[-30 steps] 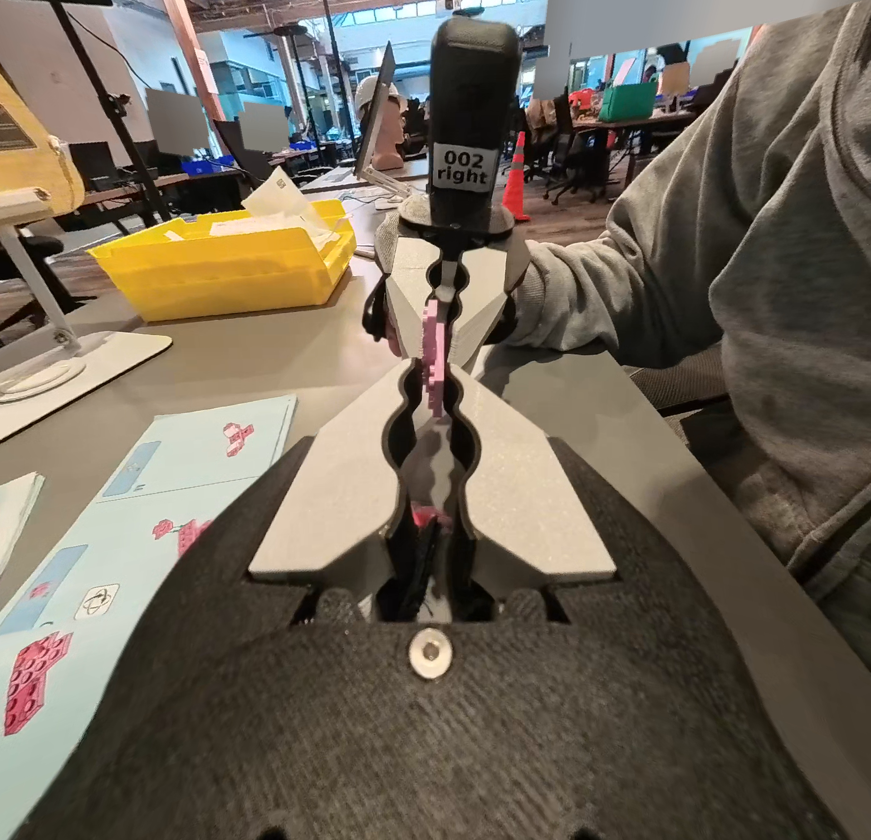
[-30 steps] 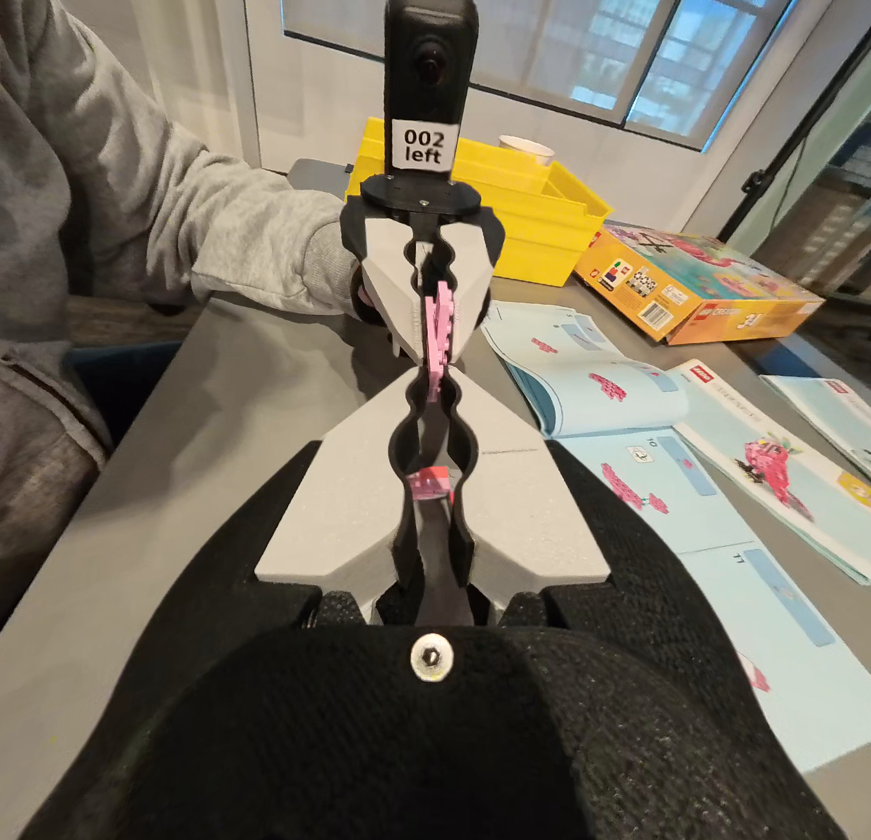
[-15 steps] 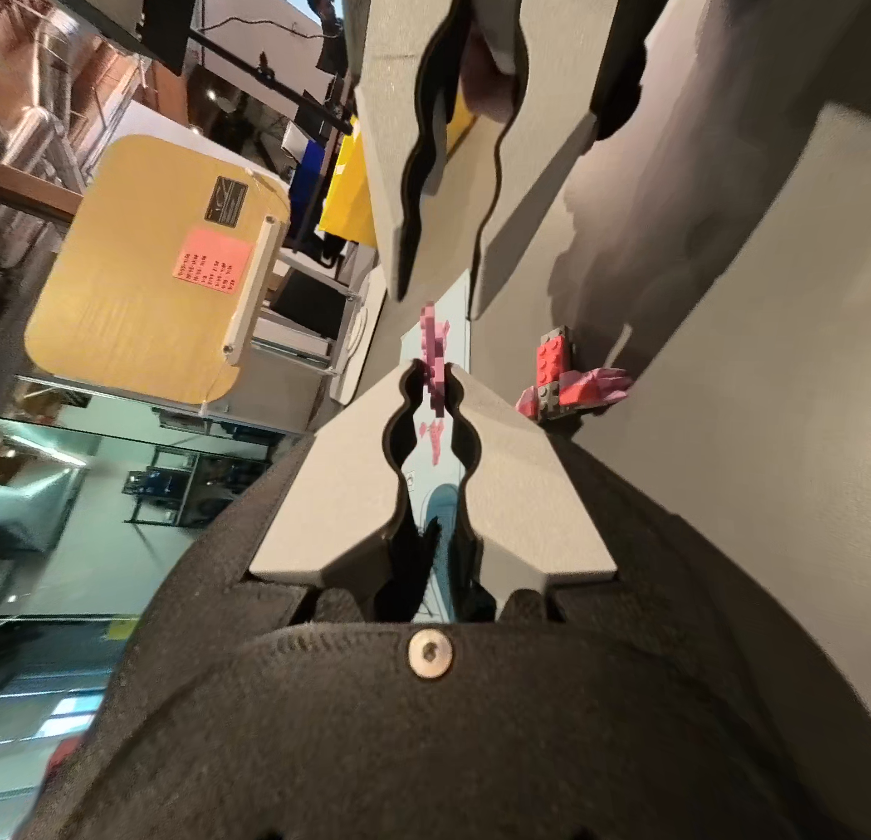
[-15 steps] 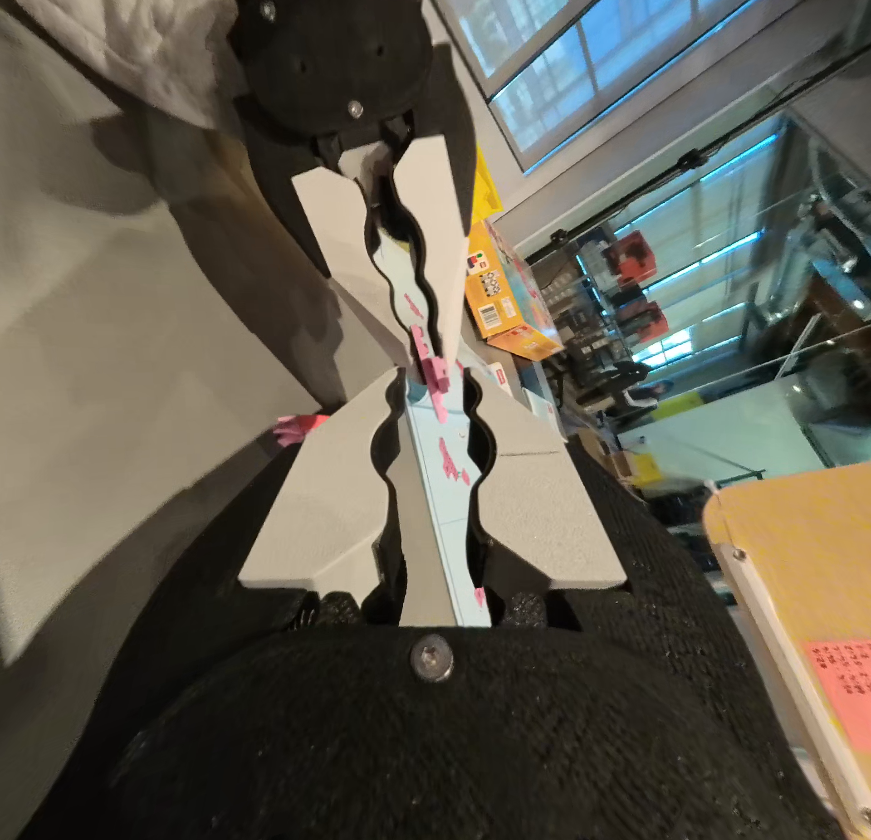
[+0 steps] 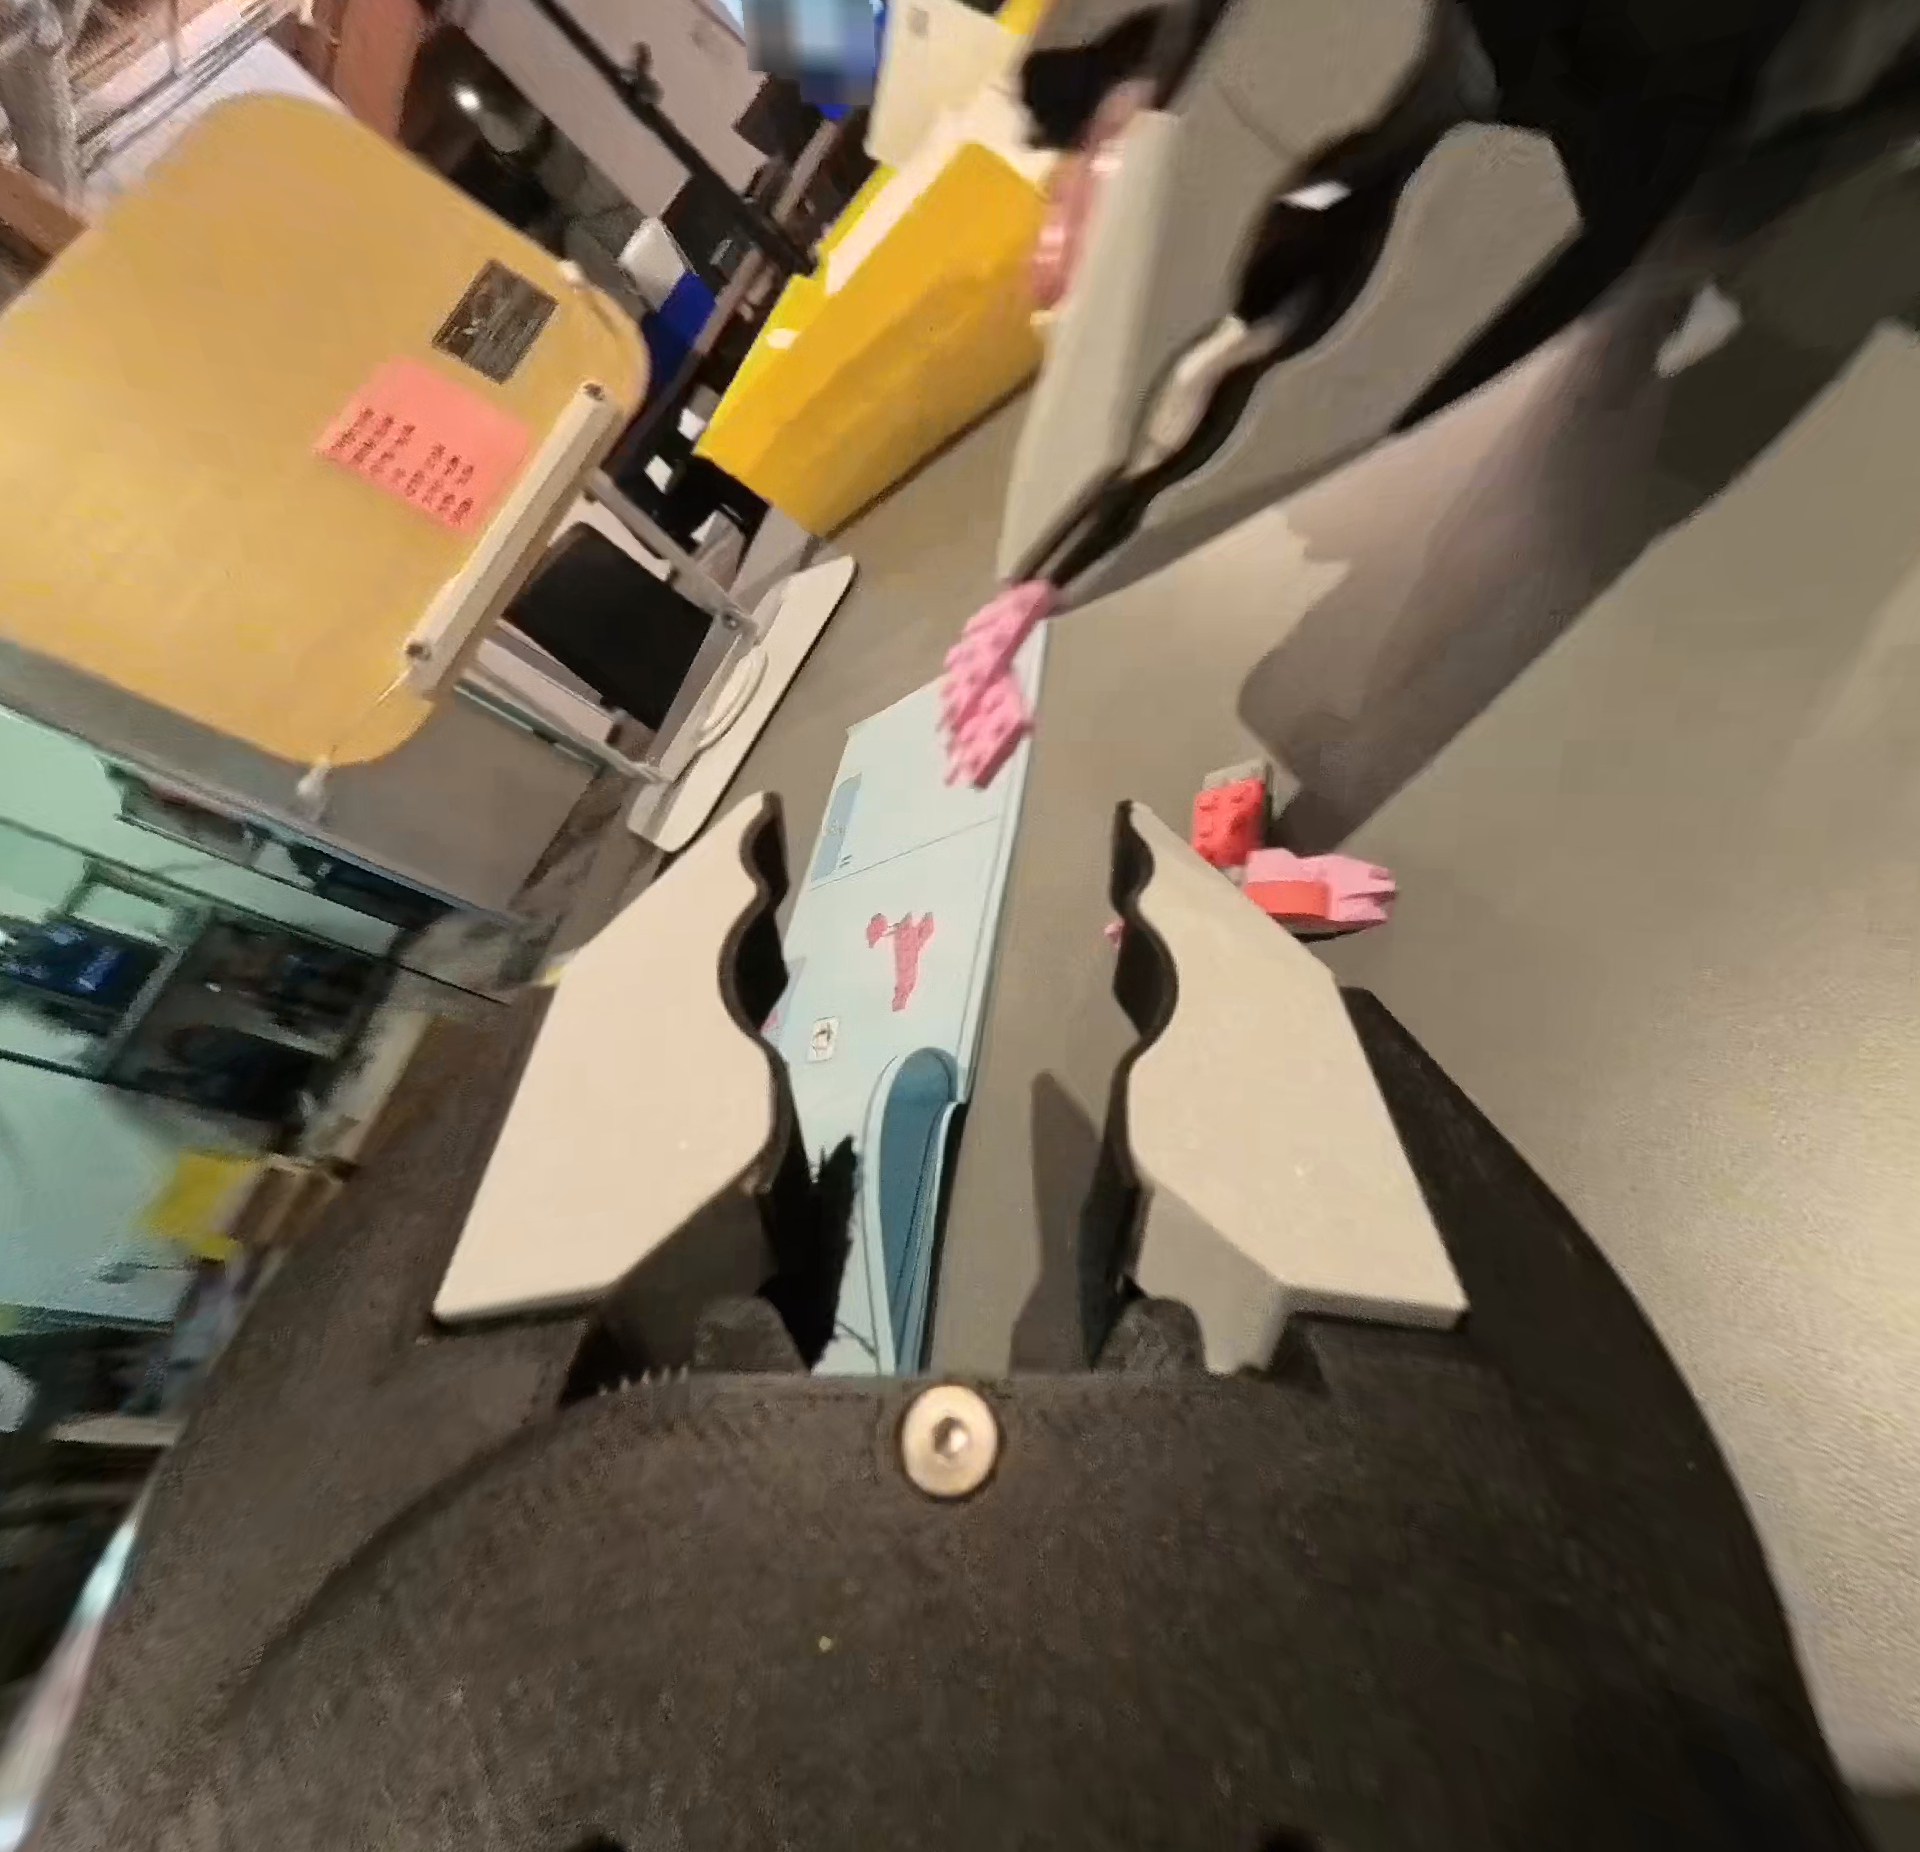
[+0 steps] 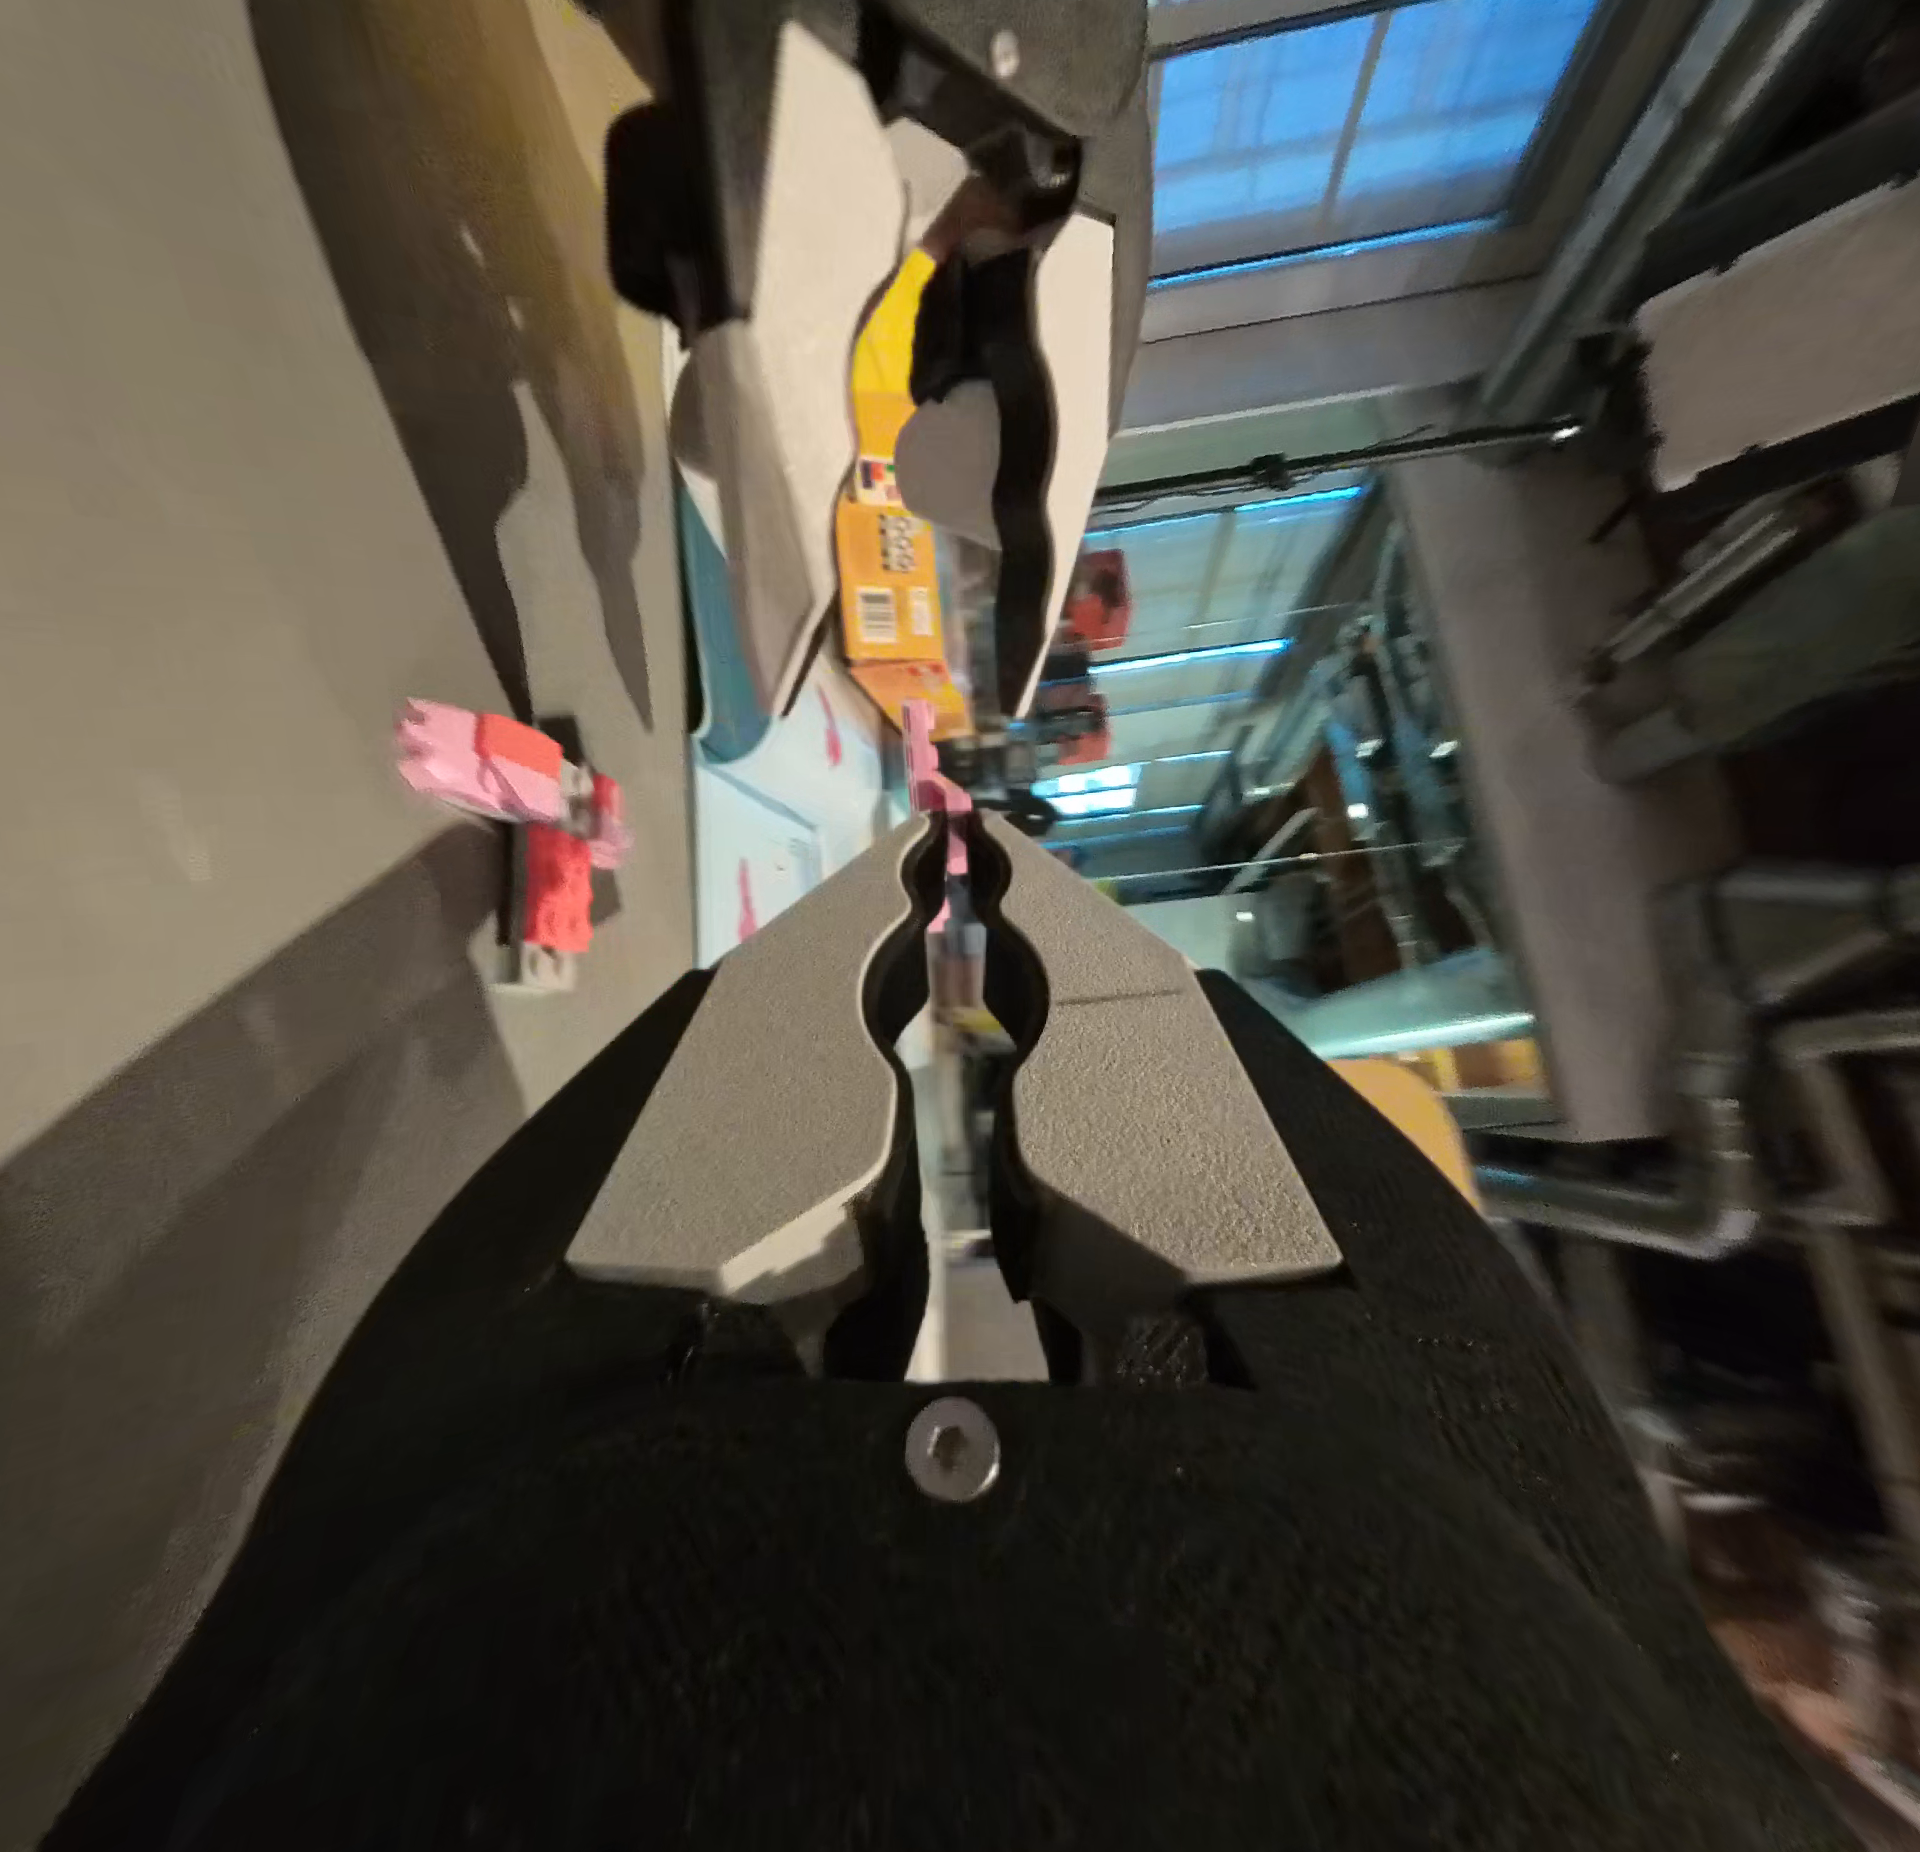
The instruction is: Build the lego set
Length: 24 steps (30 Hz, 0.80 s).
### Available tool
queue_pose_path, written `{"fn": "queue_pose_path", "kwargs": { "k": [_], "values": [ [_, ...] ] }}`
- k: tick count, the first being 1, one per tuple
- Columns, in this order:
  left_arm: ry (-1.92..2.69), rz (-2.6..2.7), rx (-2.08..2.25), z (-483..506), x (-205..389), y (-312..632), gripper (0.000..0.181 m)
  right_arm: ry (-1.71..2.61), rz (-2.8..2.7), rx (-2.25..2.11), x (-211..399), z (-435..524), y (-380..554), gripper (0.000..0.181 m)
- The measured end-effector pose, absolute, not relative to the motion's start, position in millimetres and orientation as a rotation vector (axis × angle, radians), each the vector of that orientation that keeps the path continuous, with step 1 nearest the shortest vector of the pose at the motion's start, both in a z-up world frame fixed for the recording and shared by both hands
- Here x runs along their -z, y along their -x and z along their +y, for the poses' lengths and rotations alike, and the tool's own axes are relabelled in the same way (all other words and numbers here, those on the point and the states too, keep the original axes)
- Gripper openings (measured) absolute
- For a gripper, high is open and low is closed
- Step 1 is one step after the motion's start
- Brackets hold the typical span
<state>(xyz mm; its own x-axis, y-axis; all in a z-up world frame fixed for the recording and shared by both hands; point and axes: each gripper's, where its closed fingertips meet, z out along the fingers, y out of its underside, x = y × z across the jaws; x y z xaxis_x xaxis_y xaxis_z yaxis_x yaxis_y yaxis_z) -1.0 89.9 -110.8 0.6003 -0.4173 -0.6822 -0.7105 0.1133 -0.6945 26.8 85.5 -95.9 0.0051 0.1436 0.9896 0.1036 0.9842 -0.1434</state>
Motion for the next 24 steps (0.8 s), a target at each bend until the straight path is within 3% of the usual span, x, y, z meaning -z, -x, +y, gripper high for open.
{"fn": "queue_pose_path", "kwargs": {
  "k": [3,9,17,24],
  "values": [
    [1.491,0.695,-0.055,93,82,28,0.067,0.121,-1.519,0.053,94,87,-27,0.002],
    [1.218,0.082,0.153,70,21,119,0.056,0.168,-1.494,0.032,98,100,-26,0.002],
    [1.224,0.397,-0.043,43,36,90,0.033,0.365,-1.488,-0.068,103,138,-26,0.001],
    [1.294,0.841,-0.103,39,80,11,0.029,0.406,-1.664,-0.076,128,148,-27,0.002]
  ]
}}
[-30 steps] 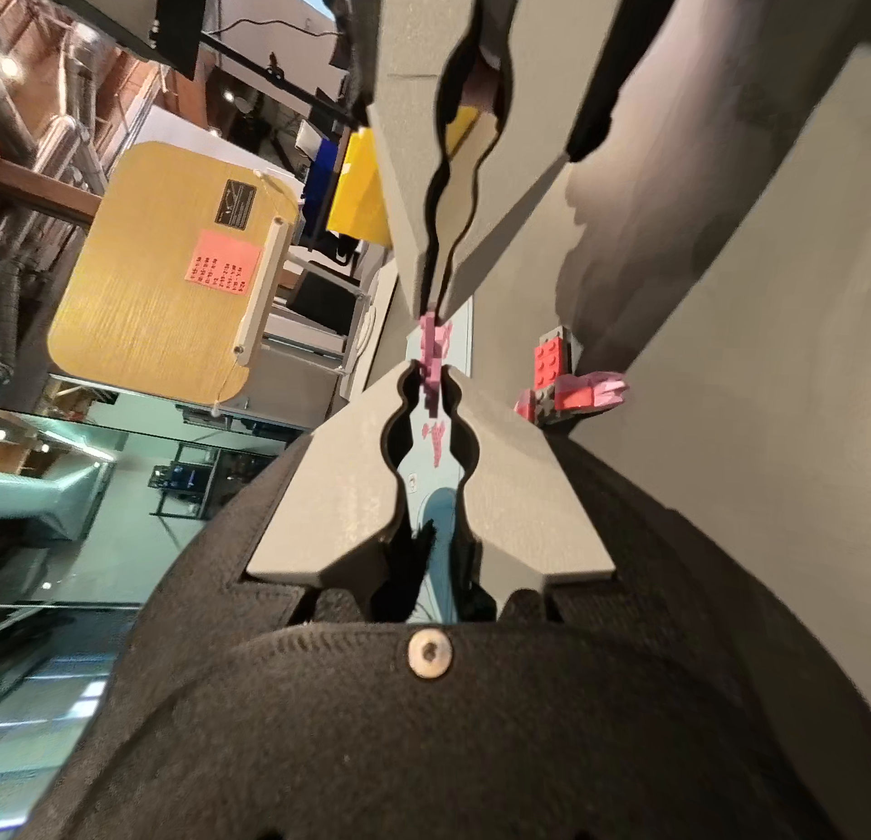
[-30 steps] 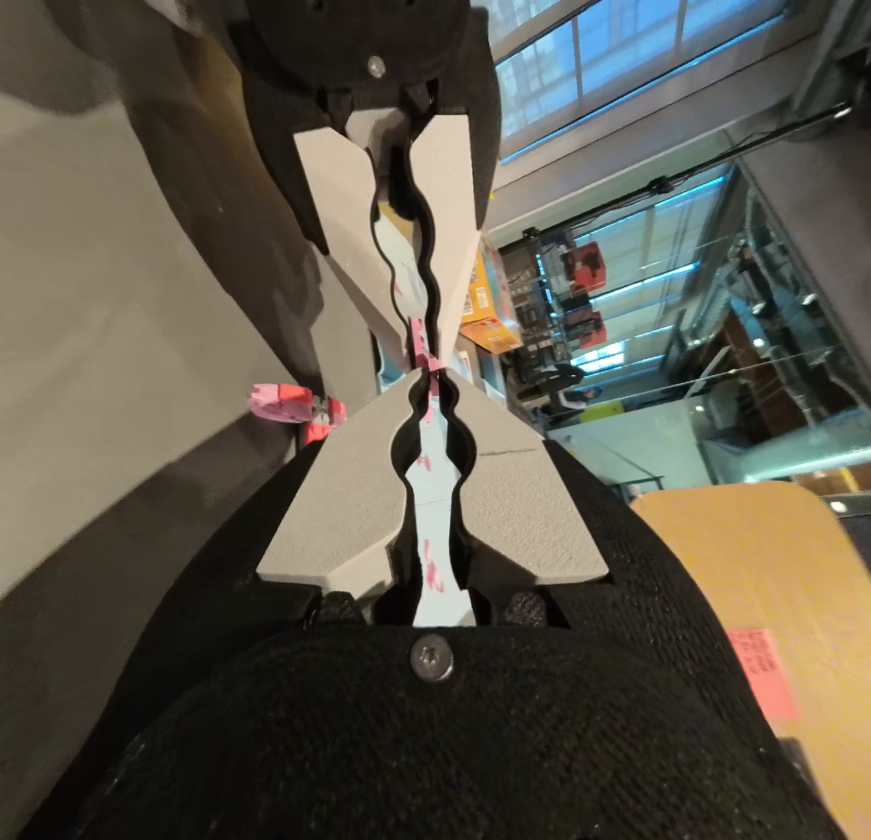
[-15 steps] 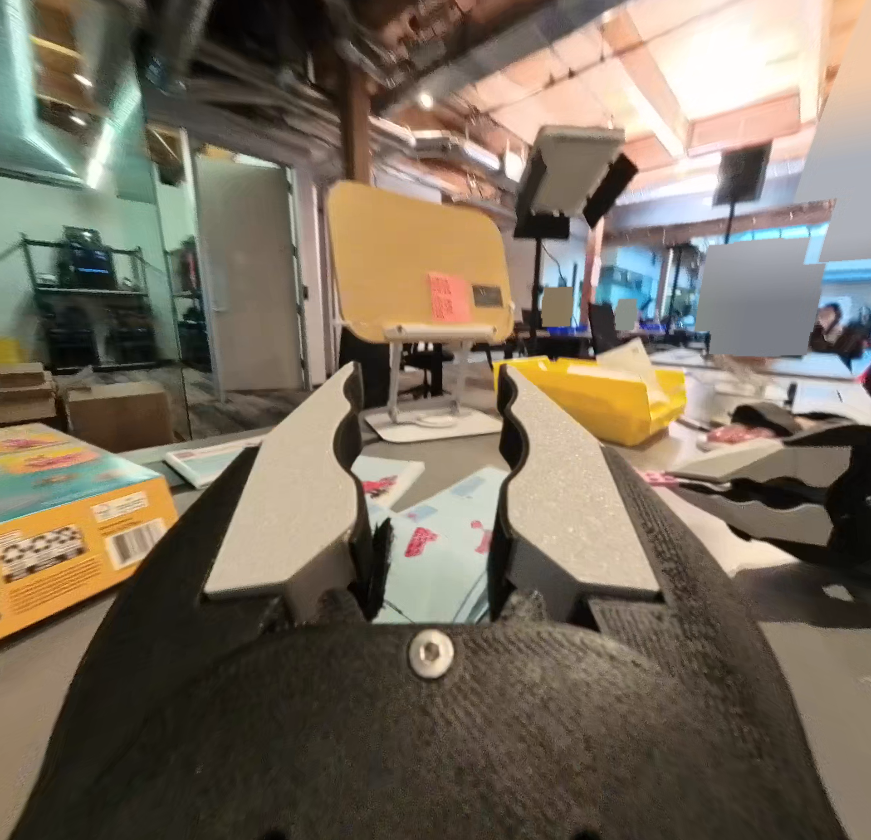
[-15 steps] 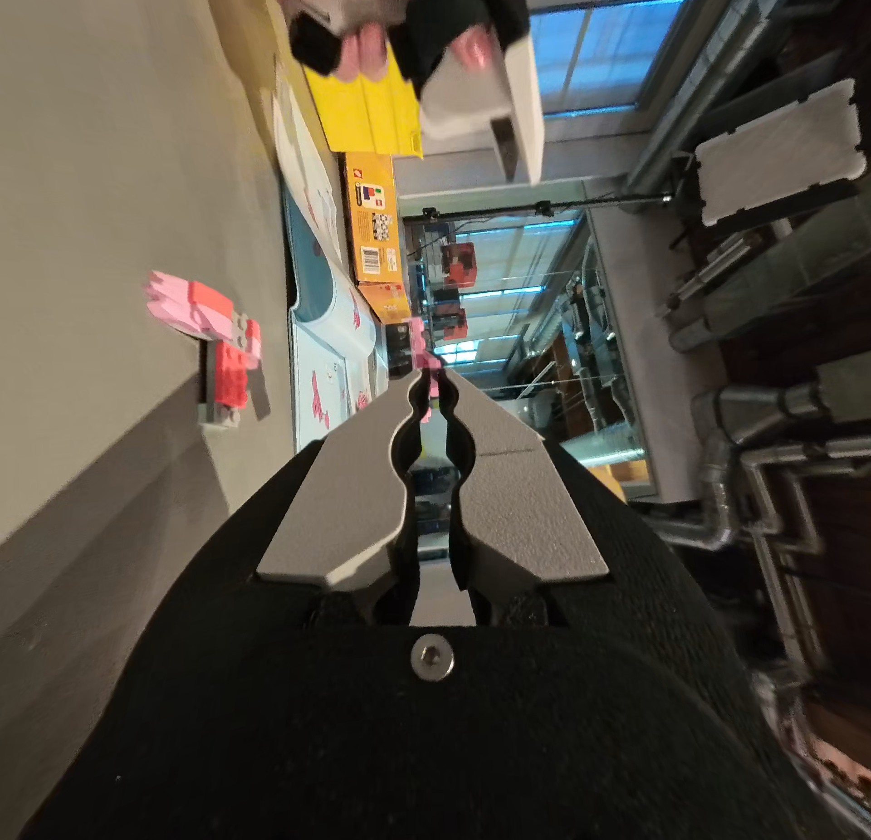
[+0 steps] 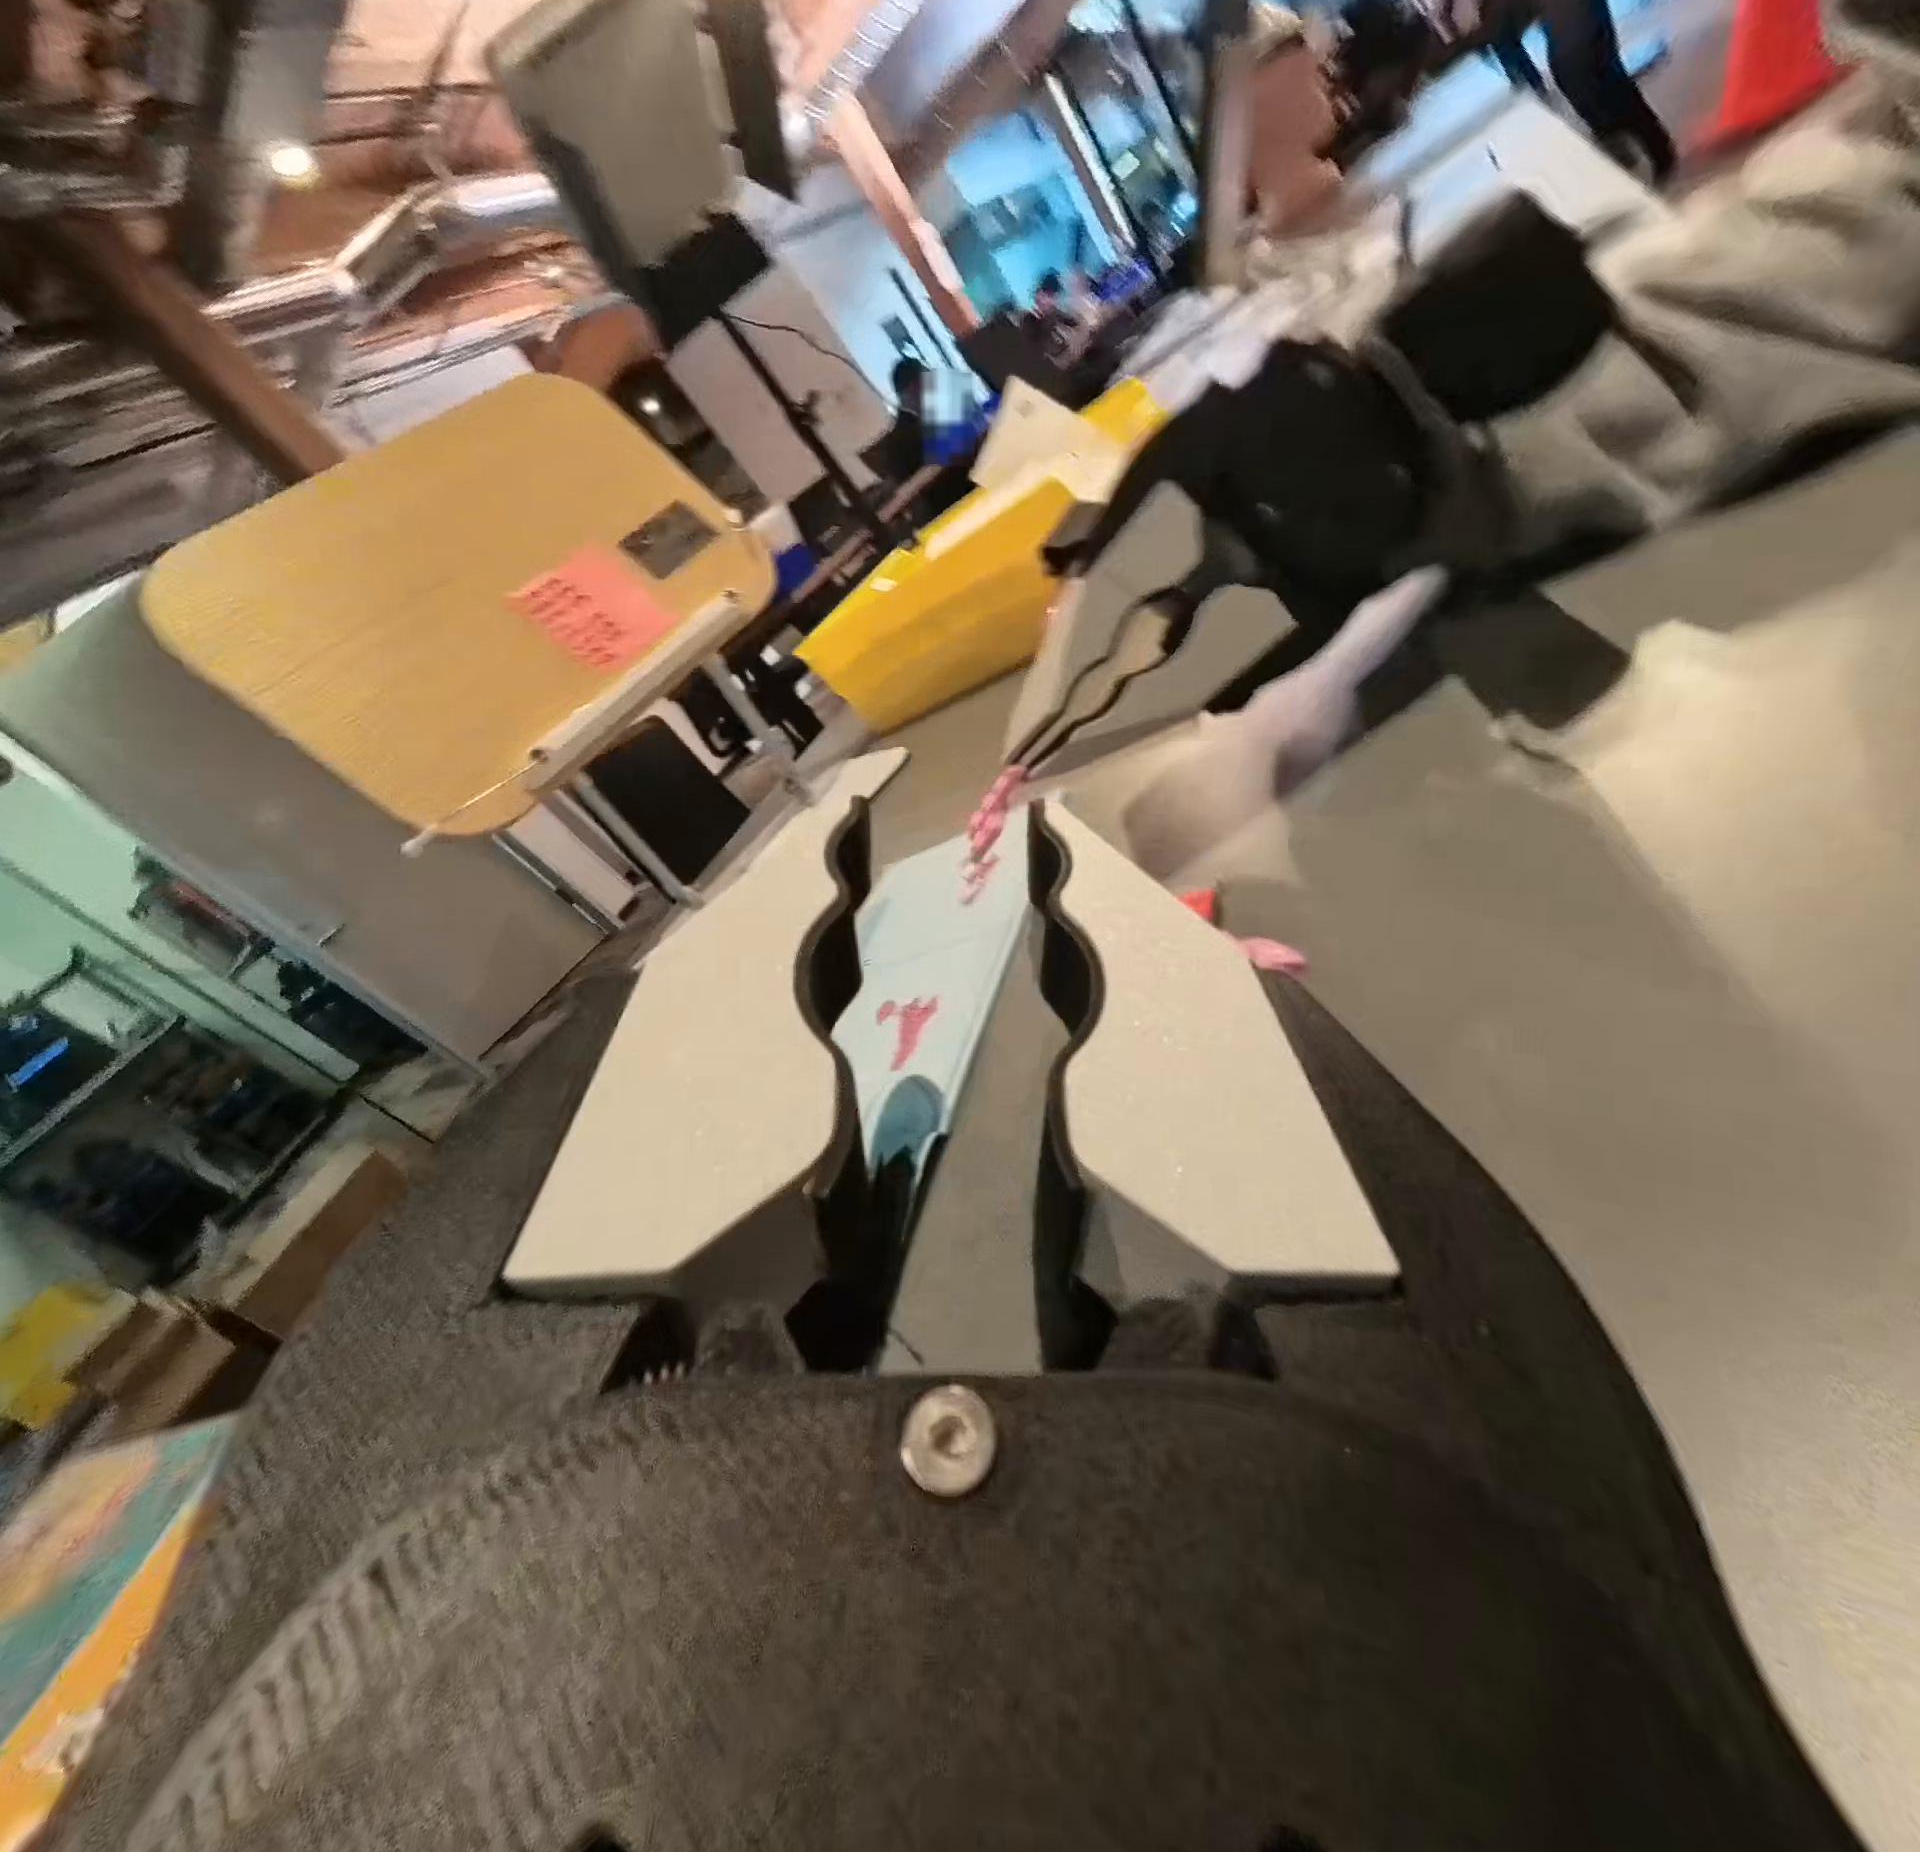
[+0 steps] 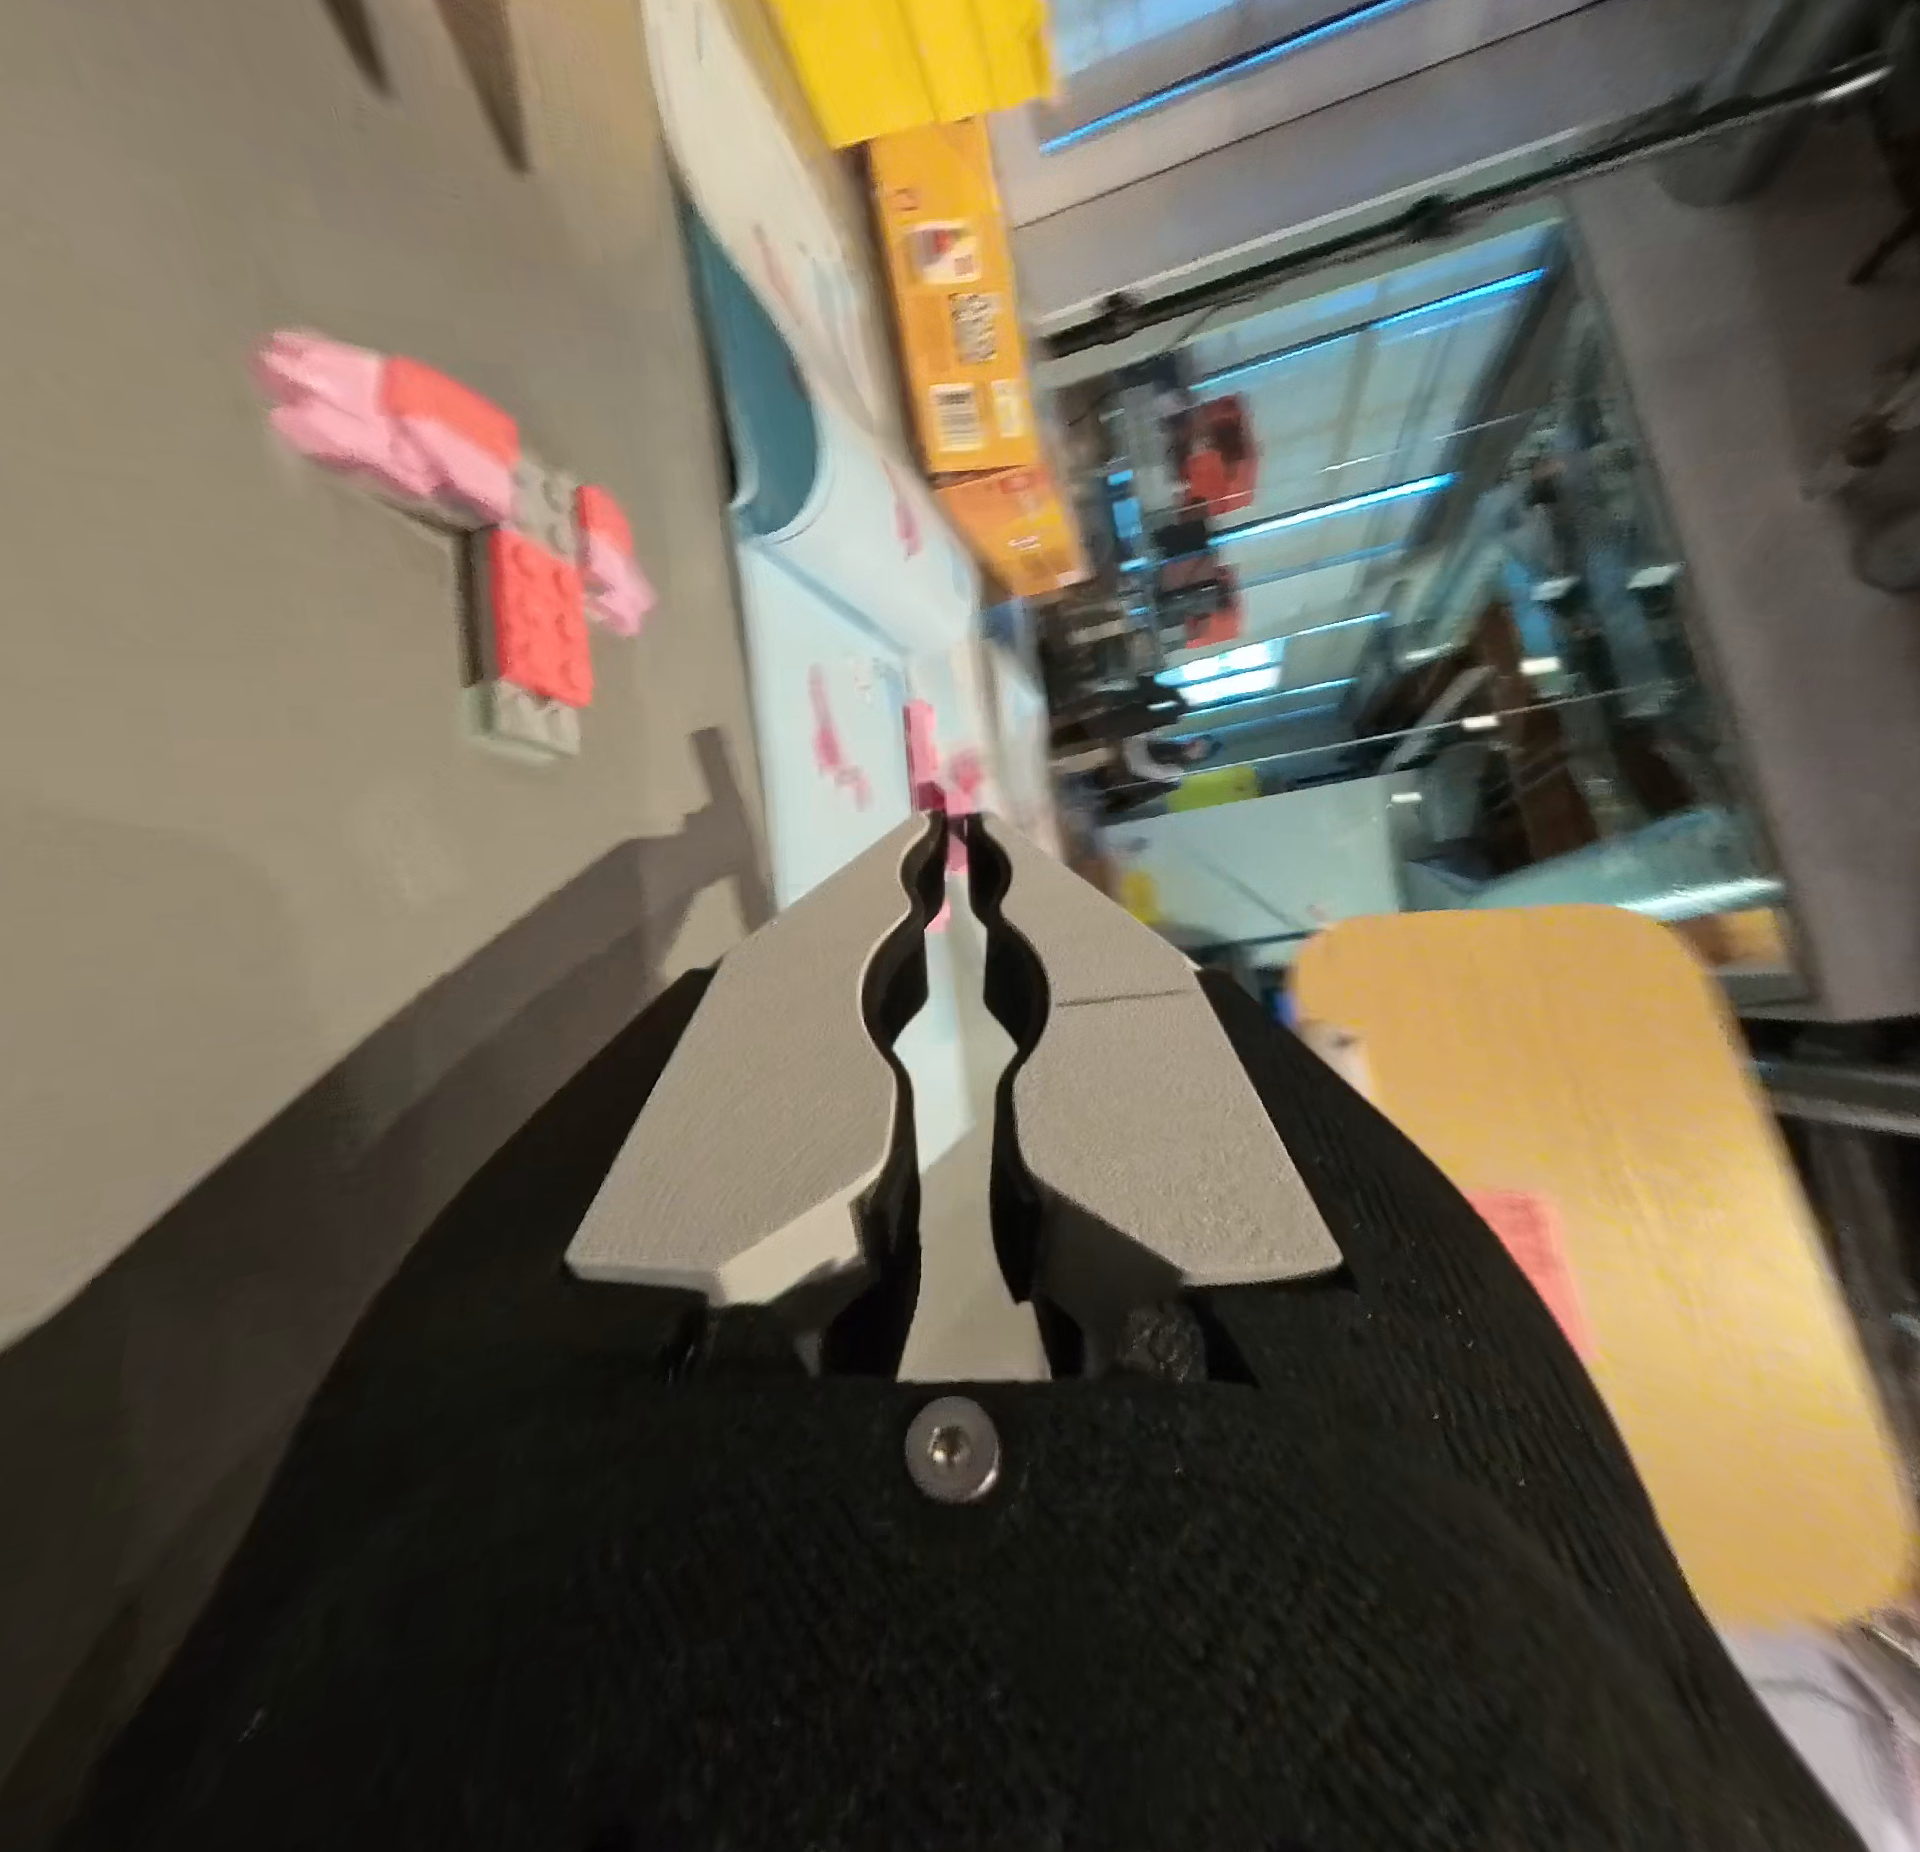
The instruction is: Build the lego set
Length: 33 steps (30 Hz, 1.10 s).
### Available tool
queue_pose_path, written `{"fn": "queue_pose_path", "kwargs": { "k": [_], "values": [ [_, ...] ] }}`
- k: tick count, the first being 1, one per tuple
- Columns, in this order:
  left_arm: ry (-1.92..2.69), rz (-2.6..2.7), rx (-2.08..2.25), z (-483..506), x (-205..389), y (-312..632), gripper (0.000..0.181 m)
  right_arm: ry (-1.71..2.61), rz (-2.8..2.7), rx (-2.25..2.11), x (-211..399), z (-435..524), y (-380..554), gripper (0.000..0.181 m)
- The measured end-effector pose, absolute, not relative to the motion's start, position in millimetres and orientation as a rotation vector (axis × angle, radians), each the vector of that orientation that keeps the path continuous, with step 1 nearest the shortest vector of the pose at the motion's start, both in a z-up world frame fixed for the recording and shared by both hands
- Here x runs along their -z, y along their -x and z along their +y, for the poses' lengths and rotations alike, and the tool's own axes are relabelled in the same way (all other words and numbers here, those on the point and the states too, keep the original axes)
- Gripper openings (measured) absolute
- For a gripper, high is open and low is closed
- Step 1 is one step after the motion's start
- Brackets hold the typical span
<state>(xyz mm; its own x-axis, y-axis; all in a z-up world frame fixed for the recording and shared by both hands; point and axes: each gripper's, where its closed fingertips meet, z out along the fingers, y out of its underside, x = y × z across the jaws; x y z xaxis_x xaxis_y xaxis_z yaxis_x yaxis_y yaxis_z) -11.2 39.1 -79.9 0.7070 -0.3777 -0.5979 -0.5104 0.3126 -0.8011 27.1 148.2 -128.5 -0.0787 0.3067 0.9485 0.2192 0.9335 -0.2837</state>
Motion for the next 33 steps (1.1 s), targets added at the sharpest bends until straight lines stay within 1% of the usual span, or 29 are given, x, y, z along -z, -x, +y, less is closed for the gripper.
{"fn": "queue_pose_path", "kwargs": {
  "k": [3,8,13,16,18,20,22,24,25,26,27,28,29,30,32,33],
  "values": [
    [1.278,0.986,-0.177,35,96,-9,0.026,0.608,-1.891,-0.099,164,163,-42,0.002],
    [1.268,1.029,-0.174,31,100,-17,0.024,0.614,-1.908,0.022,161,176,-64,0.001],
    [1.296,1.020,-0.164,34,103,-14,0.024,0.679,-2.022,0.132,186,176,-76,0.004],
    [1.329,1.013,-0.129,35,106,-14,0.025,0.729,-2.003,0.115,186,175,-78,0.004],
    [1.350,1.007,-0.110,37,109,-13,0.025,0.798,-1.971,0.046,181,175,-80,0.015],
    [1.364,0.997,-0.106,39,110,-11,0.026,0.898,-1.924,-0.102,174,172,-83,0.035],
    [1.370,0.983,-0.103,40,109,-9,0.026,1.063,-1.847,-0.348,167,171,-87,0.059],
    [1.371,0.966,-0.097,41,107,-7,0.026,1.212,-1.716,-0.577,156,180,-94,0.072],
    [1.374,0.954,-0.088,42,106,-7,0.027,1.227,-1.618,-0.650,143,188,-97,0.074],
    [1.376,0.932,-0.074,43,104,-6,0.028,1.205,-1.490,-0.693,125,198,-100,0.071],
    [1.373,0.902,-0.058,44,99,-6,0.029,1.165,-1.344,-0.713,103,210,-105,0.065],
    [1.369,0.871,-0.037,45,94,-6,0.029,1.120,-1.203,-0.721,84,221,-112,0.055],
    [1.364,0.841,-0.016,45,89,-5,0.030,1.087,-1.071,-0.709,68,231,-122,0.042],
    [1.356,0.813,-0.002,44,83,-5,0.031,1.079,-0.974,-0.688,61,241,-130,0.032],
    [1.326,0.768,-0.011,39,70,0,0.031,1.130,-0.923,-0.602,65,257,-138,0.027],
    [1.296,0.739,-0.039,34,58,4,0.031,1.141,-0.912,-0.538,67,262,-142,0.020]
  ]
}}
